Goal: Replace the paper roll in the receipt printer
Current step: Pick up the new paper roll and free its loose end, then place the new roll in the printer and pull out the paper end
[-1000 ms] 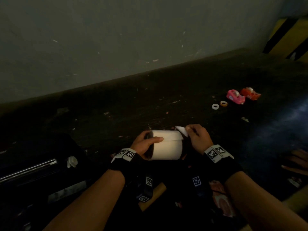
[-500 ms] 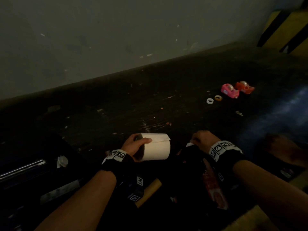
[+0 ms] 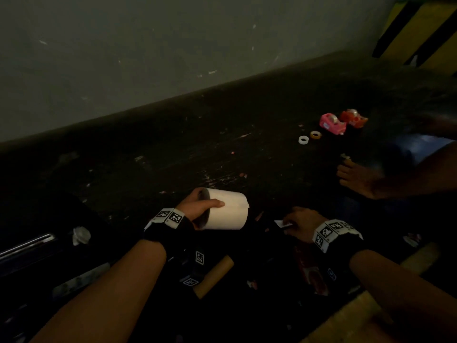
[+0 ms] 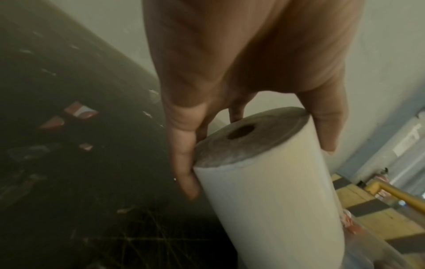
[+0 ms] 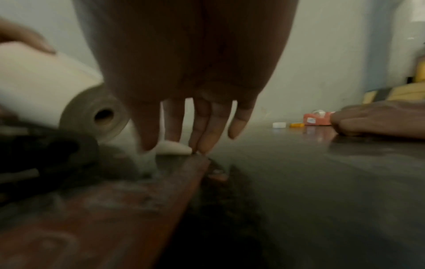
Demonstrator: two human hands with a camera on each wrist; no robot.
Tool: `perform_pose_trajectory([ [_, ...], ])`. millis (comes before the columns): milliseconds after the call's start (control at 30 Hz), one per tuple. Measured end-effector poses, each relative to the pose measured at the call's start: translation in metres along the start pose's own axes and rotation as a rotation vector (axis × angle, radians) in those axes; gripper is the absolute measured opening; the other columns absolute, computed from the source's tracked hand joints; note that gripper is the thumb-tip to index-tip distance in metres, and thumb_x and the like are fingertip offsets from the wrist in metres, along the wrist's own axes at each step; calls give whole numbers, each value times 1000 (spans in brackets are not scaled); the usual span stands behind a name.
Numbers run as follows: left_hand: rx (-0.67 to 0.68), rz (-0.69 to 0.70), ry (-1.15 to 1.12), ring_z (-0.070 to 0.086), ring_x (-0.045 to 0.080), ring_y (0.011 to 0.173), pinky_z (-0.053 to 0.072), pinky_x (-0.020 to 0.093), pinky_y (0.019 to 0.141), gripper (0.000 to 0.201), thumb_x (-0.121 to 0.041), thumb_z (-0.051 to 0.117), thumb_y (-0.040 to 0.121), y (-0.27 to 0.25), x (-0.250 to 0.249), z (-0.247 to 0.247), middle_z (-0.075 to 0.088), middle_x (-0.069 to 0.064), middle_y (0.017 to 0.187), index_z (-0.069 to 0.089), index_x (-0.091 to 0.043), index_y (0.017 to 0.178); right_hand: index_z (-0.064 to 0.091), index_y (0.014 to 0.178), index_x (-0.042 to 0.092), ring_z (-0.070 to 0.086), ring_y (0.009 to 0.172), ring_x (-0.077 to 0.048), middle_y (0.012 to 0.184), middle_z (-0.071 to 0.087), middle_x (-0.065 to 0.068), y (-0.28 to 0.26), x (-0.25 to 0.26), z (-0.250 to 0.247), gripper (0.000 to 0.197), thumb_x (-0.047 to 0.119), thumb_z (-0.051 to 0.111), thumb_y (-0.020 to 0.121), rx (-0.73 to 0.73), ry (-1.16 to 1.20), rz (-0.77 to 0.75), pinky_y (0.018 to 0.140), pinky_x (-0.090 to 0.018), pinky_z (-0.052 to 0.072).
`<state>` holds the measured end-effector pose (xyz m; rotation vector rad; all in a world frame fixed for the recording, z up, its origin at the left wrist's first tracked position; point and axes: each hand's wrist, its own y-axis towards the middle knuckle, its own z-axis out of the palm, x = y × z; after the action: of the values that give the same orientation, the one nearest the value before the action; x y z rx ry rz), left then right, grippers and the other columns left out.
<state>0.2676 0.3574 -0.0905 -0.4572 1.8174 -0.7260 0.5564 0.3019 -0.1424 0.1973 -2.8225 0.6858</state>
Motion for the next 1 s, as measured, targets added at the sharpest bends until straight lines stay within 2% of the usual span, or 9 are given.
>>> perform_pose_trajectory([
  [200,40,28,104,40,35,127,42,55,101,103,-38,85,54,-6,0,0,38,7,141,28,-36,140,62,105,14,60,102,-24,110,64,-10,-16,-2,11,31,35,62,83,-252,273,57,82,-26,44],
  [267,22,51,95,42,33,125,43,55,100,103,-37,85,52,-7,2,1,41,6,138,29,-34,139,61,107,18,61,102,-21,106,64,-5,-25,5,15,36,45,57,84,-127,340,61,81,-24,44],
  [367,3,64,41,44,31,120,45,53,97,82,-27,80,68,-11,6,2,43,5,129,34,-31,135,61,111,20,59,107,-21,115,62,-3,-31,17,22,41,50,51,86,52,353,33,88,-28,45],
  [500,-38,127,-21,45,30,122,41,53,102,81,-22,80,68,-15,18,6,46,4,128,35,-24,135,65,112,21,57,114,-20,125,61,-2,-24,23,29,41,49,54,84,30,362,50,94,-27,44],
  [633,-92,174,-134,46,28,118,41,52,103,77,-18,81,67,-23,32,10,48,6,129,40,-21,132,71,102,14,51,113,-9,126,52,8,-26,30,32,26,31,58,87,0,433,-44,87,-13,35],
  [733,-107,185,-211,44,26,113,41,52,101,73,-15,78,71,-36,37,10,46,3,124,40,-24,133,73,92,15,55,113,-10,124,62,-2,-23,28,35,20,30,62,83,-22,493,-29,91,-21,42],
  [800,-104,183,-282,44,29,116,42,55,99,72,-14,76,72,-46,38,6,45,3,125,40,-29,132,73,93,14,61,106,-17,108,70,-4,-26,30,29,20,29,65,81,-57,527,-12,89,-25,46],
  [867,-83,198,-342,44,32,119,43,59,97,67,-12,75,73,-57,36,-2,45,4,127,43,-34,127,71,97,16,63,101,-17,99,69,-1,-33,32,15,20,27,67,80,-122,551,-27,85,-23,45],
  [1000,-89,294,-377,47,34,116,47,61,91,63,-10,74,72,-78,33,-20,47,2,124,46,-39,120,69,102,12,61,97,-13,105,70,-6,-47,34,-22,25,22,69,79,-336,589,-85,85,-21,41],
])
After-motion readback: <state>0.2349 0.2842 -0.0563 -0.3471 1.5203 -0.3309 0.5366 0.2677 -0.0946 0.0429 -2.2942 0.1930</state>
